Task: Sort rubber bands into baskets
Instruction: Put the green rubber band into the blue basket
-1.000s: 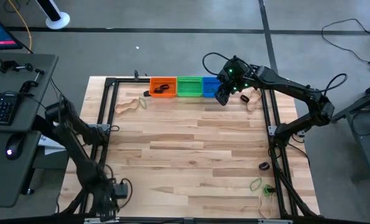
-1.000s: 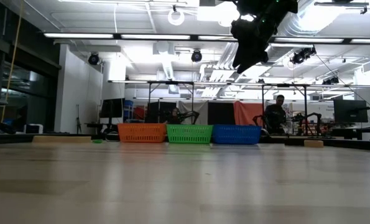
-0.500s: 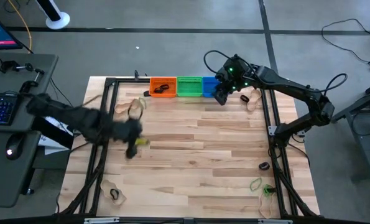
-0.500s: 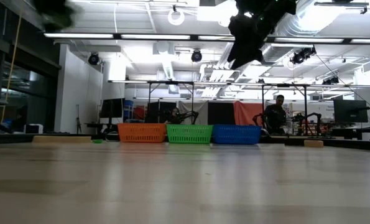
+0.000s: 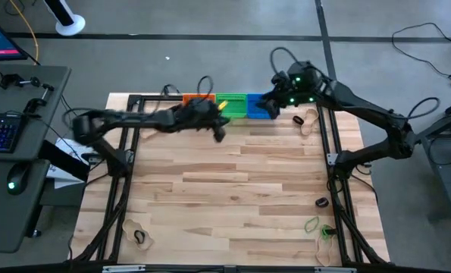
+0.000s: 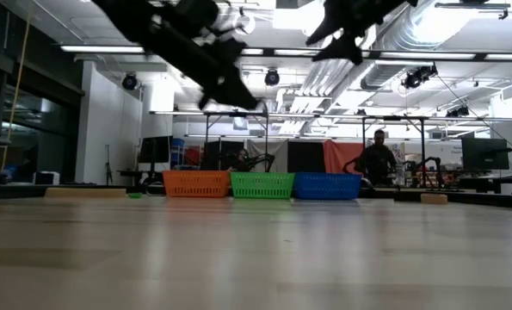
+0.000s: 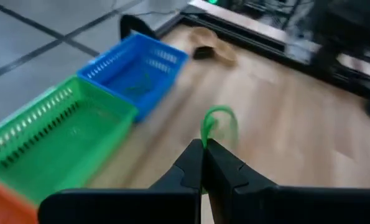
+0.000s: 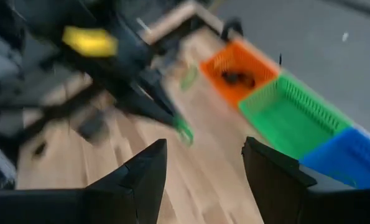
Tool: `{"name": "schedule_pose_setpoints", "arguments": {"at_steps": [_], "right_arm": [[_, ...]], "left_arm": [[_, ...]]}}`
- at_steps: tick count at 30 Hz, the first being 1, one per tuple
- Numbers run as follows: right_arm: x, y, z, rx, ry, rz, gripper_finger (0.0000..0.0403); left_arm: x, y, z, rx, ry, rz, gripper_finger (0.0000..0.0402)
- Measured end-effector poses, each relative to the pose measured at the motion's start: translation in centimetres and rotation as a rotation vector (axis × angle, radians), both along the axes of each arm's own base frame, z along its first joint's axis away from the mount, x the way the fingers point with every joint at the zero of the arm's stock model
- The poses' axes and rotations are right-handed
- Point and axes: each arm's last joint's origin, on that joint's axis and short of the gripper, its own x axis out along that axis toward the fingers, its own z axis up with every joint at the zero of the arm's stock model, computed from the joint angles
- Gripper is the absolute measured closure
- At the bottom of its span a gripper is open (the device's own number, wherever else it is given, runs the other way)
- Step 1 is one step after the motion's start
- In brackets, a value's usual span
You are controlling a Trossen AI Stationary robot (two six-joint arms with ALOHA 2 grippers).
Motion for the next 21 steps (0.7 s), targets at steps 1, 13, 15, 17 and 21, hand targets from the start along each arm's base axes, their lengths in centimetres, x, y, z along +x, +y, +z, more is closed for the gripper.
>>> {"name": "schedule_pose_setpoints", "arguments": {"at_steps": [1, 13, 15, 17, 21], "right_arm": [[-0.2, 0.0, 0.4, -0.011, -0.024, -0.035, 0.0203], [-0.5, -0.4, 1.4, -0.059, -0.077, -0.225, 0.0203], [-0.5, -0.4, 1.4, -0.048, -0.080, -0.234, 0.0203], [-0.5, -0.4, 1.4, -0.039, -0.084, -0.247, 0.0203], [-0.6, -0.5, 1.4, -0.049, -0.080, -0.274, 0.0203]], "left_arm": [[0.9, 0.8, -0.3, -0.002, 0.008, 0.013, 0.0401], [11.7, 7.3, -0.8, 0.090, -0.013, 0.033, 0.0401], [12.7, 7.7, -1.1, 0.126, 0.006, 0.030, 0.0401], [13.4, 8.2, -1.5, 0.185, 0.029, 0.046, 0.0396], [14.2, 8.8, -2.4, 0.246, 0.081, 0.059, 0.0372]]}}
